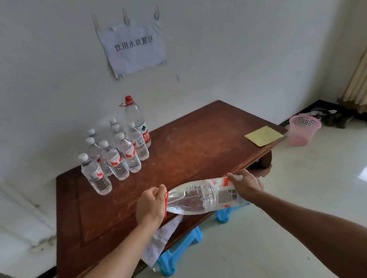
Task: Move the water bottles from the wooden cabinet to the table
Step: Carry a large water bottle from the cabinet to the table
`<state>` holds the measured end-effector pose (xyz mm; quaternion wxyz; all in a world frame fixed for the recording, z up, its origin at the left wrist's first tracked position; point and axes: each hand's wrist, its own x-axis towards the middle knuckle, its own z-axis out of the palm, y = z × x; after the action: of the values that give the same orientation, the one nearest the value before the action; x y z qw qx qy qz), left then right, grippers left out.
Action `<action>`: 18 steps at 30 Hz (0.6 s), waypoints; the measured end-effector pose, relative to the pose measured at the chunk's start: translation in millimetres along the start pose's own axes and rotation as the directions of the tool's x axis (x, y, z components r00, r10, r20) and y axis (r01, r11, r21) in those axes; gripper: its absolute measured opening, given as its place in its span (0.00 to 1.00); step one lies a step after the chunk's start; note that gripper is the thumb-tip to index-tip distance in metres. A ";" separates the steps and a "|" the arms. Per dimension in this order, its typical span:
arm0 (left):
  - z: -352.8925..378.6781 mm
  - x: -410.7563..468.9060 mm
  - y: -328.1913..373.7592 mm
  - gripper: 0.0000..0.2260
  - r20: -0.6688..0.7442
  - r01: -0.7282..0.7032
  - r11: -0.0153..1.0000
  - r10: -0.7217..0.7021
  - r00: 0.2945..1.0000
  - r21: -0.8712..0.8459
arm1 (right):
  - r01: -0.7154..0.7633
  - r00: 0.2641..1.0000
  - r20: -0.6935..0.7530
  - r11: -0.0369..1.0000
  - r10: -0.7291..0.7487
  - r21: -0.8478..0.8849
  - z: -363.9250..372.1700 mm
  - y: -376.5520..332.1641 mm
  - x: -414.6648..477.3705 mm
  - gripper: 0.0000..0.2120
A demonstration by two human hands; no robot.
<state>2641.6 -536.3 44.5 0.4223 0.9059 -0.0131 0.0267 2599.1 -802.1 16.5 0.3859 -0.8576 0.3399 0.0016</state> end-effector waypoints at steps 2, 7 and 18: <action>-0.9 49.6 10.5 0.22 0.009 -0.025 1.000 0.025 1.000 0.016 | -0.021 1.000 -0.009 1.000 0.021 0.002 2.4 -23.0 33.9 0.22; 9.6 134.9 28.2 0.23 0.033 -0.036 0.999 0.036 0.999 0.012 | -0.025 1.000 0.003 0.999 0.025 -0.034 12.4 -63.0 108.2 0.24; 57.5 314.7 35.6 0.25 -0.088 0.107 0.993 -0.104 0.991 0.039 | 0.085 0.971 0.232 0.993 -0.066 -0.076 81.4 -168.1 337.6 0.25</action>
<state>2956.2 -603.6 53.5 0.4035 0.9124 0.0537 0.0436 2978.0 -865.4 -19.1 0.3854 -0.8797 0.2600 0.1002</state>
